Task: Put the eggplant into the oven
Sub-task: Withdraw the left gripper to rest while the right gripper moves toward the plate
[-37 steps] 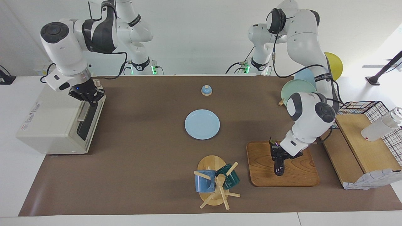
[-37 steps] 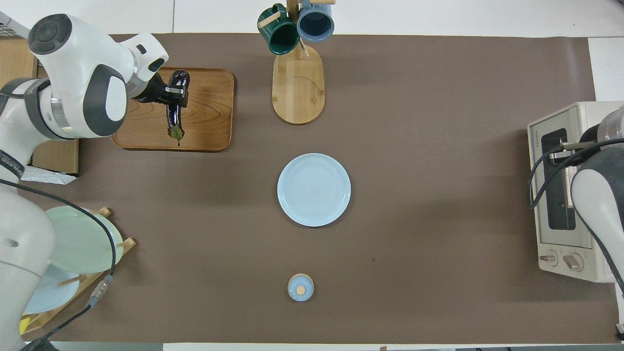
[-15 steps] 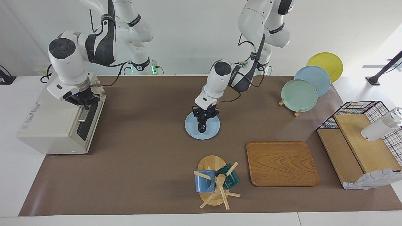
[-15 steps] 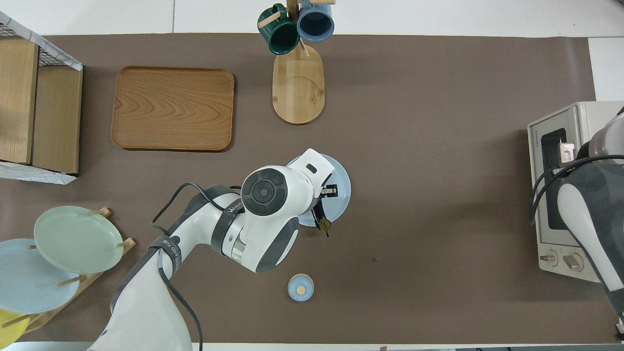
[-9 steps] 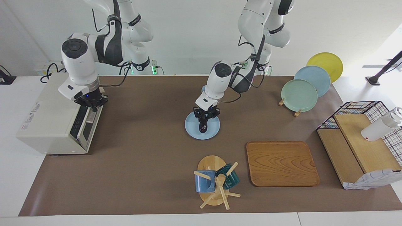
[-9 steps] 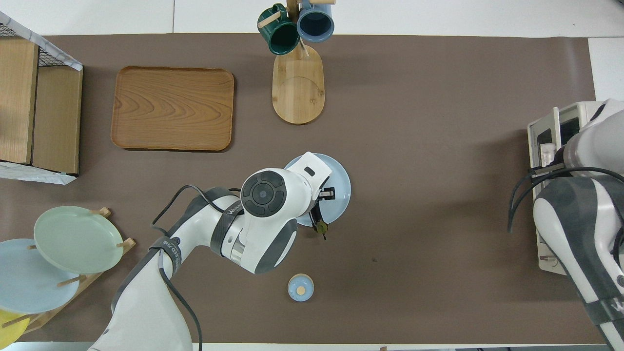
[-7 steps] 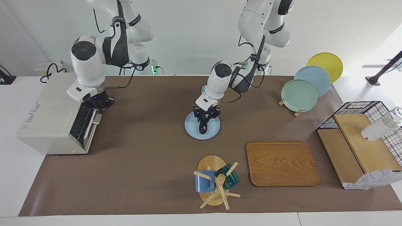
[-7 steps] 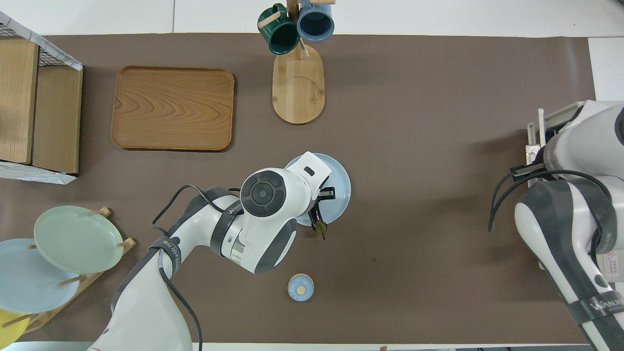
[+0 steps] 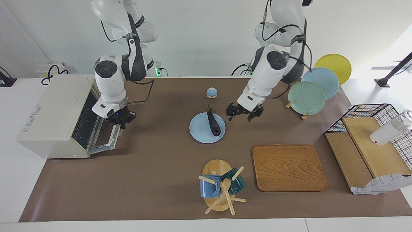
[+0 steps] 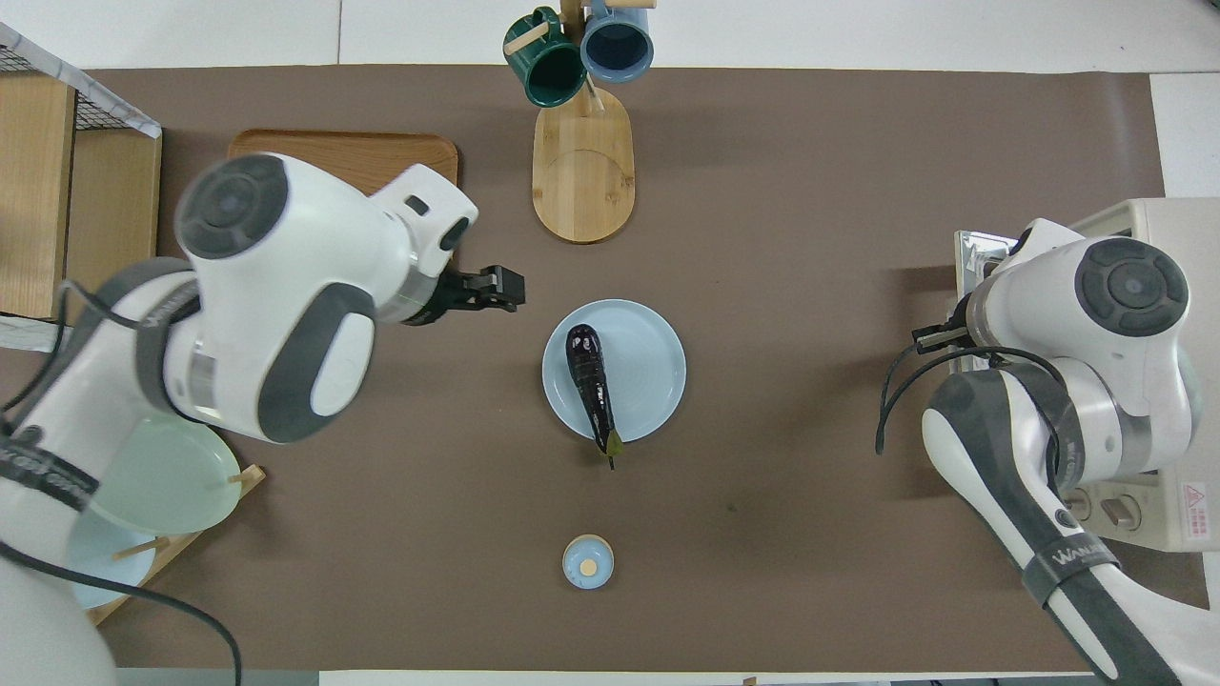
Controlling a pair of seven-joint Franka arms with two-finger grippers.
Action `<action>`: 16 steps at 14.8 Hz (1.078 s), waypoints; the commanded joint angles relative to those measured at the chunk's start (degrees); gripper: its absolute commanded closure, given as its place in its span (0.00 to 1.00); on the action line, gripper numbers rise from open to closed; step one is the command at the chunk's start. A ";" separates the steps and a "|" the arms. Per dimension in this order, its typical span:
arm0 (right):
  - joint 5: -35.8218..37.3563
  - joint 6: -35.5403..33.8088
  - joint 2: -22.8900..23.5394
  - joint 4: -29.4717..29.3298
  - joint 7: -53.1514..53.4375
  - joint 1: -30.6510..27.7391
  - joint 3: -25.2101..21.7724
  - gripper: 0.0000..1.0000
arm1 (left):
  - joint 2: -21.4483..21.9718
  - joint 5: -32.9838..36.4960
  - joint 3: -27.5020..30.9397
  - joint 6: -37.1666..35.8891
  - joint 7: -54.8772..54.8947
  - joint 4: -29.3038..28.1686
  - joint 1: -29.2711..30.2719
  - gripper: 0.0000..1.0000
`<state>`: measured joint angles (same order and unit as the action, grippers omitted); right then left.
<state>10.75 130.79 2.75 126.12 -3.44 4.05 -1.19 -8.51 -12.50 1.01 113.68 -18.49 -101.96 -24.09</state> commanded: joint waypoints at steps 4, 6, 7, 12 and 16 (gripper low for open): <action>-1.26 5.26 2.60 1.58 0.45 0.60 -0.22 1.00 | 4.27 7.75 -0.40 -13.28 11.96 6.16 11.42 0.00; -1.26 6.58 3.83 1.58 3.07 1.66 -0.22 1.00 | 6.74 8.81 -0.40 -17.33 16.10 6.07 13.97 0.00; -1.26 6.59 4.62 1.58 4.13 2.36 -0.22 1.00 | 7.97 9.25 -0.40 -19.09 16.29 5.90 14.50 0.00; -1.26 7.82 6.47 0.97 7.39 4.55 -0.04 1.00 | 11.84 10.83 -0.92 -24.81 16.02 5.11 14.94 0.00; -6.79 2.13 6.56 -4.37 16.06 13.85 0.22 0.58 | 10.88 10.83 -4.43 -24.03 16.37 6.42 18.81 0.00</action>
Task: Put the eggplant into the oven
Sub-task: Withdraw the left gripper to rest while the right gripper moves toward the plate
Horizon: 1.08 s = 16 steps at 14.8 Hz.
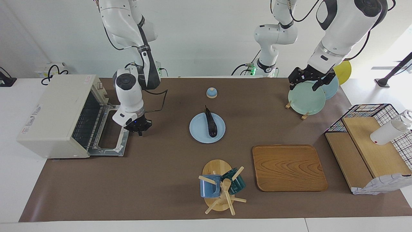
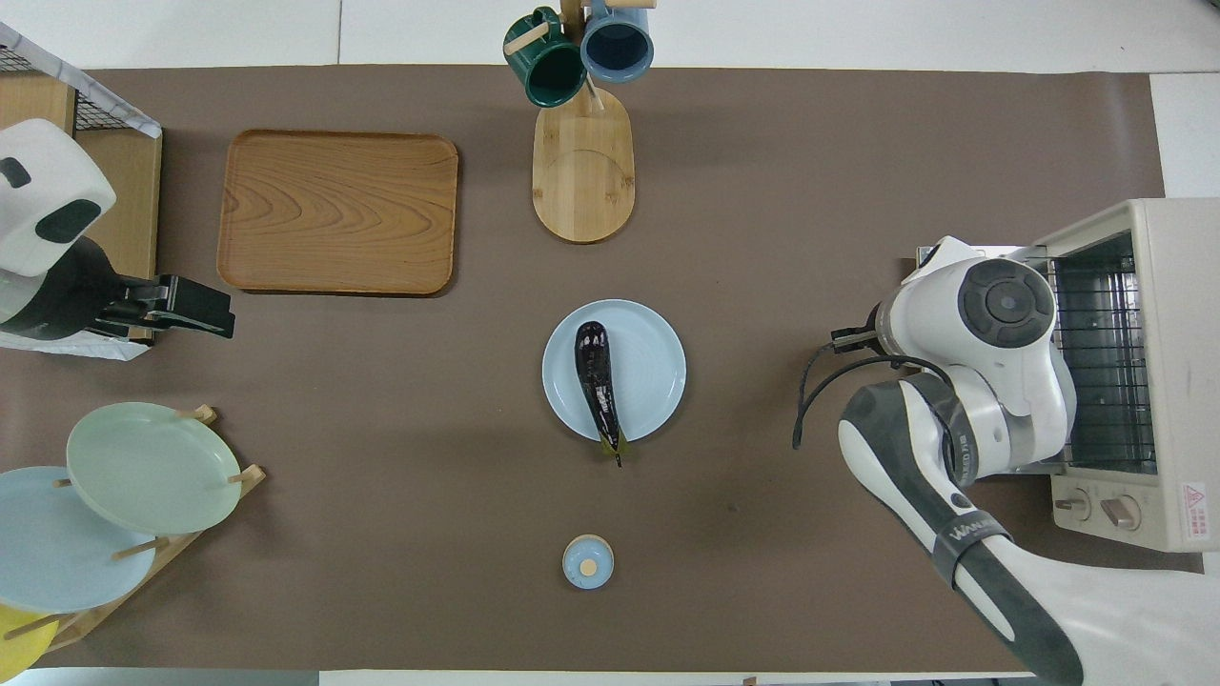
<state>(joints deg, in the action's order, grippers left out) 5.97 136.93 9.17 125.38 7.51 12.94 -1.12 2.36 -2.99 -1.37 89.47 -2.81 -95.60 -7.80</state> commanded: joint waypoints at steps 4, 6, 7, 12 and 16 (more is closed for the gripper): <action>-4.81 -9.22 1.90 -11.19 7.78 8.14 2.77 0.53 | -0.25 1.59 -2.93 -0.61 1.23 1.21 2.97 0.00; -8.07 -10.88 4.44 -16.71 9.53 10.94 4.02 0.26 | -0.17 1.50 -2.93 -0.44 1.31 0.86 3.23 0.00; -8.17 -13.68 7.41 -22.05 13.37 13.83 3.93 0.09 | -0.17 1.50 -2.93 -0.17 1.32 0.60 3.23 0.00; -1.76 -20.49 21.58 -41.53 30.35 26.06 3.93 0.00 | -2.09 2.20 -3.37 -1.66 1.49 1.64 3.32 0.00; -0.61 -13.72 21.42 -37.14 31.08 27.66 4.02 0.18 | -2.01 2.55 -3.64 -2.19 1.40 3.32 2.88 0.00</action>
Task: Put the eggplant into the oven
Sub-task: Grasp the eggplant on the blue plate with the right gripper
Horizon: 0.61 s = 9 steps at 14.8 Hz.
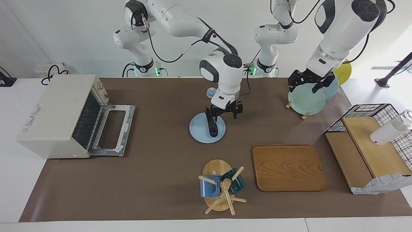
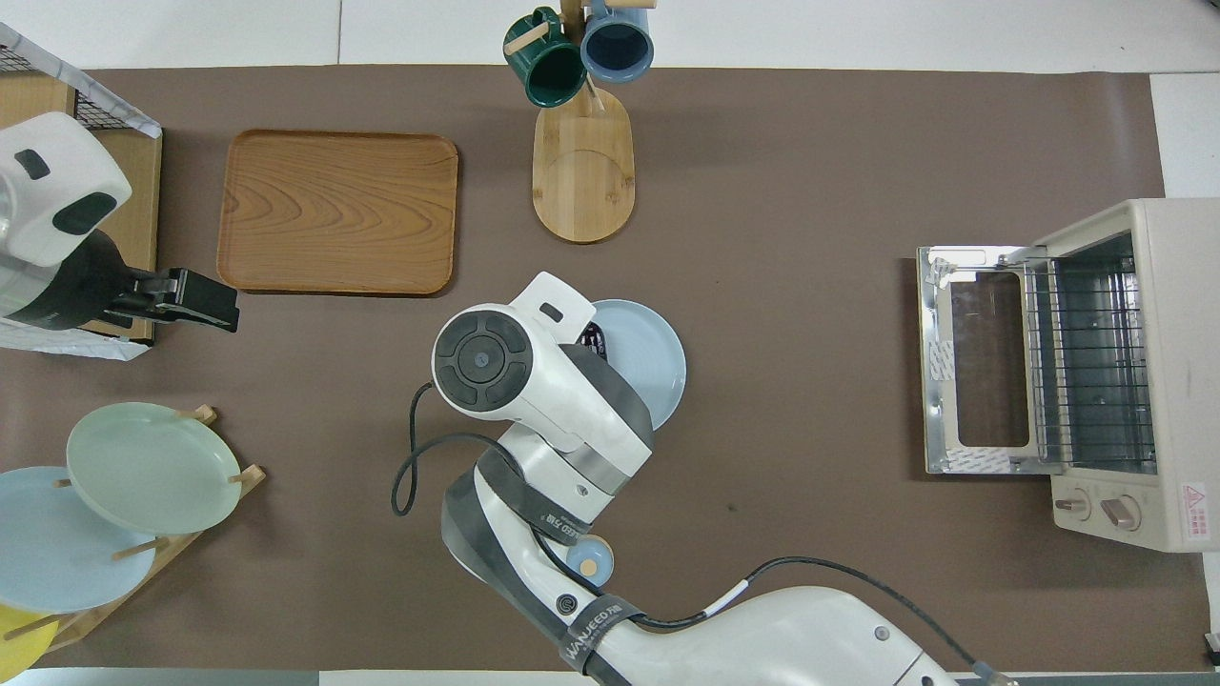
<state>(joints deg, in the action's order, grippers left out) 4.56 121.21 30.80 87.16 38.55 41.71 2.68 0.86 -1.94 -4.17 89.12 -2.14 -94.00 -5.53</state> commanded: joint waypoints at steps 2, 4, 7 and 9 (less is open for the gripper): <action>0.89 3.75 -1.09 4.14 -0.14 -0.84 0.13 0.37 | -0.16 1.50 -0.67 -1.84 0.56 1.19 0.35 0.00; 1.76 7.70 -2.06 8.09 -0.14 -0.75 0.22 0.39 | 0.02 1.41 -0.67 -1.93 0.12 0.93 0.17 0.00; 1.94 10.44 -3.12 11.45 -0.05 0.30 0.22 0.42 | 0.28 1.41 -0.49 -2.10 0.11 0.49 0.17 0.00; 1.94 11.32 -3.29 12.68 -0.05 0.31 0.22 0.43 | 0.28 1.41 -0.49 -2.02 0.03 0.40 0.17 0.00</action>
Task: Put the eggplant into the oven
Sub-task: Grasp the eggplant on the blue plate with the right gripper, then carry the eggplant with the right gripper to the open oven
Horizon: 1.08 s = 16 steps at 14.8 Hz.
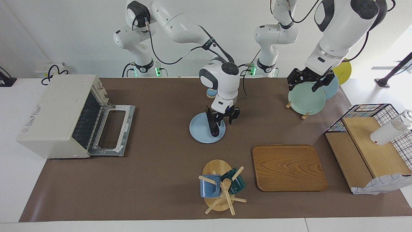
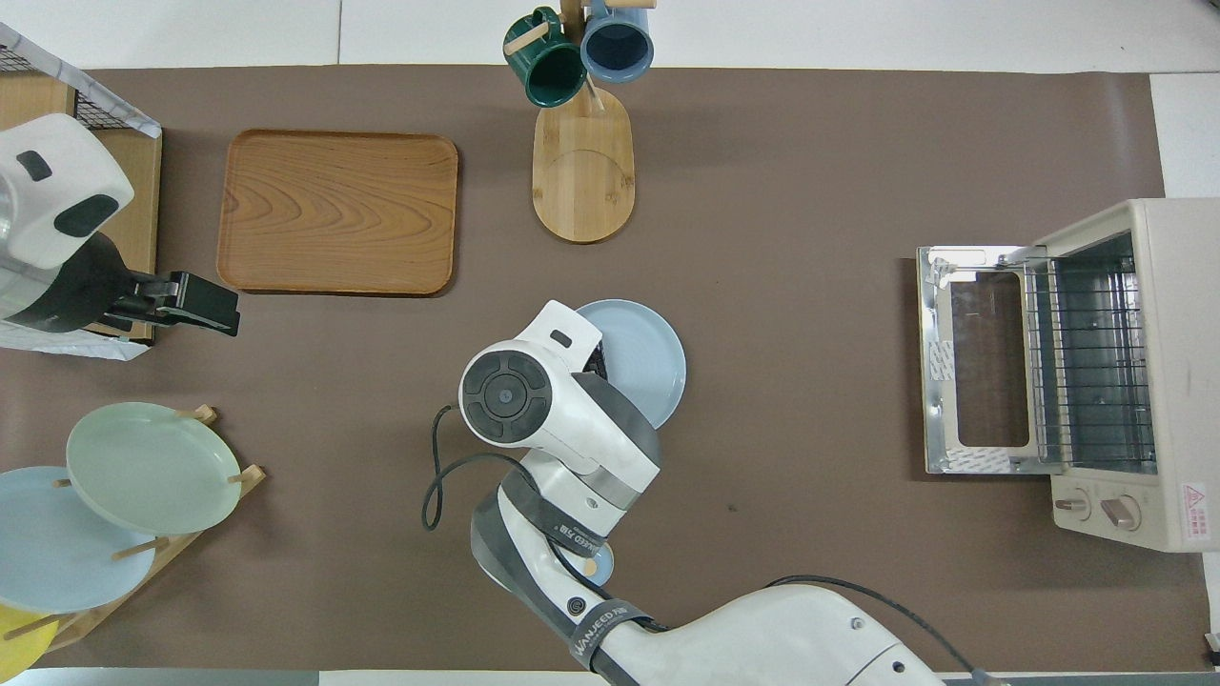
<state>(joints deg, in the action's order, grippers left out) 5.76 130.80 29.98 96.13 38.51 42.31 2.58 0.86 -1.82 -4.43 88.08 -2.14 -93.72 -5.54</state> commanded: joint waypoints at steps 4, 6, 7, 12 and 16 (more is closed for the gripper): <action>0.92 2.53 -3.26 6.08 -0.19 -0.30 0.32 0.76 | 0.37 1.20 -0.23 -0.98 0.12 0.11 0.27 0.00; 1.62 3.05 -3.61 7.05 -0.19 -0.30 0.32 0.88 | 0.37 1.20 -0.23 -0.89 0.12 0.03 0.36 0.00; 1.71 4.10 -3.70 7.58 -0.19 -0.21 0.32 0.94 | 0.37 1.20 -0.23 -0.80 0.12 0.03 0.45 0.00; 9.16 0.27 -3.79 5.75 -2.38 -0.56 0.32 1.00 | 0.37 1.20 -0.05 -0.45 0.29 0.03 1.06 0.00; 11.73 -20.19 -3.52 -5.66 -9.06 -1.62 -0.55 1.00 | 0.37 1.20 -0.05 -0.45 0.29 0.03 1.06 0.00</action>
<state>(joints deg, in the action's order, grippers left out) 16.17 118.95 26.66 96.10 33.22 41.90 2.33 0.86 -1.79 -4.19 87.99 -2.14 -93.72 -4.89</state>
